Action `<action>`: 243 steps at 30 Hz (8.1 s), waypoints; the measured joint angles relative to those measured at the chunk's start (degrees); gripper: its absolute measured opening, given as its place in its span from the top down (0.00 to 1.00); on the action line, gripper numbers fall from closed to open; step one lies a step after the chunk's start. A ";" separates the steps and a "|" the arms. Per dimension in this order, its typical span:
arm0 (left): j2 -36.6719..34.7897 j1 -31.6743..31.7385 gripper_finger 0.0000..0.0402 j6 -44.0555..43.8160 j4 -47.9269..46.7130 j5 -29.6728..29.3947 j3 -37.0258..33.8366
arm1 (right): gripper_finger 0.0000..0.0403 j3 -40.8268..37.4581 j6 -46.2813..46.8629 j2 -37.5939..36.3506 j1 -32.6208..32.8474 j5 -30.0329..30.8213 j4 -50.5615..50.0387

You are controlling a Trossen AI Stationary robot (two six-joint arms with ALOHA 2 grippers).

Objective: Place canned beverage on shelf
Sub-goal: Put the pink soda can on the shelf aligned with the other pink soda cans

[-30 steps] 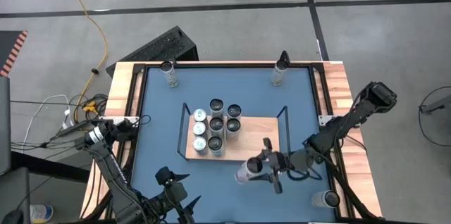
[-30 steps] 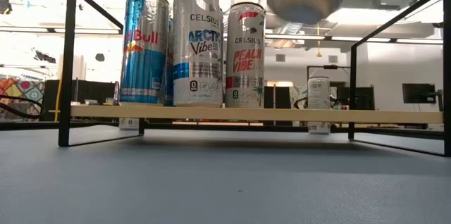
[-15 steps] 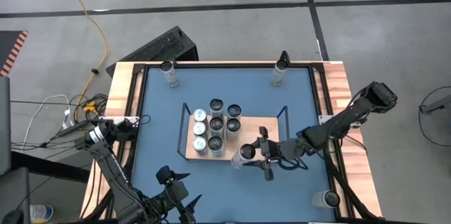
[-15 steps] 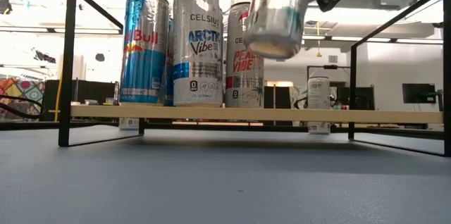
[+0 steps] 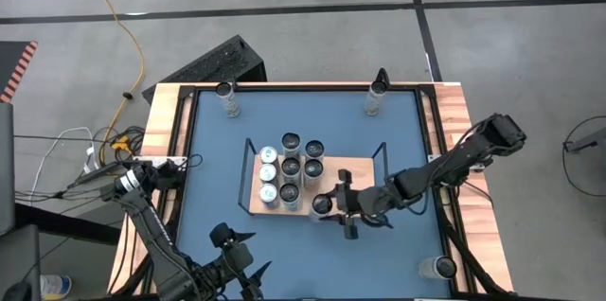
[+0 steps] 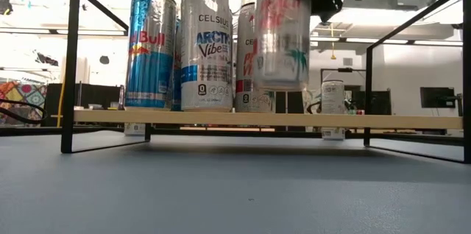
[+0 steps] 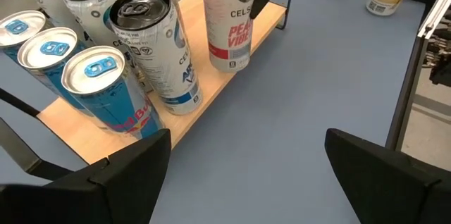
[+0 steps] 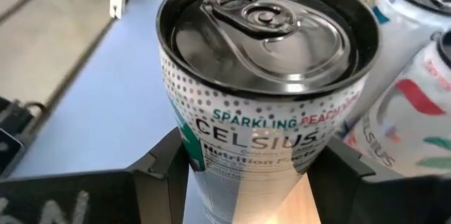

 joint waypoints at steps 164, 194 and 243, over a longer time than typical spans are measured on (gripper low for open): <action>-32.05 7.89 0.10 47.86 2.77 0.64 -13.44 | 0.19 2.31 15.08 -23.46 8.07 12.25 -24.77; -50.16 13.23 0.10 72.89 57.87 27.37 -41.20 | 0.19 -2.19 28.21 -20.80 13.20 15.46 -17.85; -47.52 20.30 0.10 67.53 56.55 17.34 -41.13 | 0.19 -2.17 0.23 -16.41 11.52 17.03 17.88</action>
